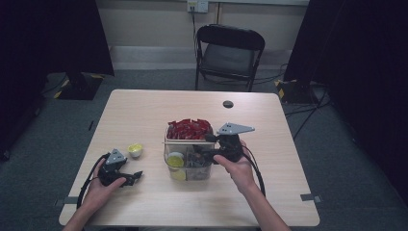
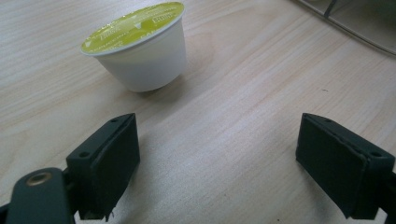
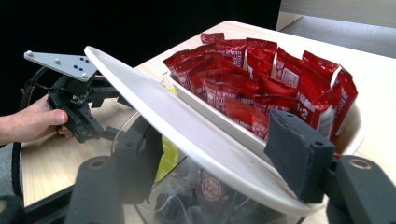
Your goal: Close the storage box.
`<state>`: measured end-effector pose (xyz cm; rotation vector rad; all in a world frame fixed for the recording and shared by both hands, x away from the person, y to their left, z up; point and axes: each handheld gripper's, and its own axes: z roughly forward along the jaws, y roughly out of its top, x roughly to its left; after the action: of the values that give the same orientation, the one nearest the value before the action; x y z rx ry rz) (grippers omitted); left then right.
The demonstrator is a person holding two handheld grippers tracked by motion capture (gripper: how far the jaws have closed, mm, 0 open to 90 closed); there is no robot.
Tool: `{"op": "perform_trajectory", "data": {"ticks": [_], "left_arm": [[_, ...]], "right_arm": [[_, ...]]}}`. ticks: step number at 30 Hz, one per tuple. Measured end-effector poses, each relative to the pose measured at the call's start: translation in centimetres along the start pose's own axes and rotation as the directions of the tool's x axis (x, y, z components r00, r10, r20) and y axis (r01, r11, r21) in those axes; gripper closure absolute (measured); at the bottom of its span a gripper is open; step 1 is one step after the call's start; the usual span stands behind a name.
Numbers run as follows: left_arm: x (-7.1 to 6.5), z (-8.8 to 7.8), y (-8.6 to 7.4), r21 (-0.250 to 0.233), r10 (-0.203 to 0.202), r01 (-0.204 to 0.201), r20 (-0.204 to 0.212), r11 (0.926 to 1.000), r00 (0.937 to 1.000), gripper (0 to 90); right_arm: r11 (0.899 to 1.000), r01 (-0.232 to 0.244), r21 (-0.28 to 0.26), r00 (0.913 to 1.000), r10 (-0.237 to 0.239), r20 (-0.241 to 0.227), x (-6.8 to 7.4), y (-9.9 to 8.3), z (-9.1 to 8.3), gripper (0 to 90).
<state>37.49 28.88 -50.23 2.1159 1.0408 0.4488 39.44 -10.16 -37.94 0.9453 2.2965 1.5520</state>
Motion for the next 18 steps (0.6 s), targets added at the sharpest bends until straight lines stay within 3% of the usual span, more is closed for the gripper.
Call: {"op": "perform_trajectory", "data": {"ticks": [11, 18], "left_arm": [[0.0, 0.0, 0.0, 0.0, 0.0, 0.0, 0.0, 1.0, 1.0, 13.0], [0.0, 0.0, 0.0, 0.0, 0.0, 0.0, 0.0, 1.0, 1.0, 13.0]], "right_arm": [[1.0, 0.0, 0.011, 0.9995, 0.0, 0.031, 0.0, -0.8, -1.1, 31.6], [1.0, -0.014, 0.007, 0.9973, 0.014, 0.072, -0.2, -1.3, -1.5, 17.7]]}}
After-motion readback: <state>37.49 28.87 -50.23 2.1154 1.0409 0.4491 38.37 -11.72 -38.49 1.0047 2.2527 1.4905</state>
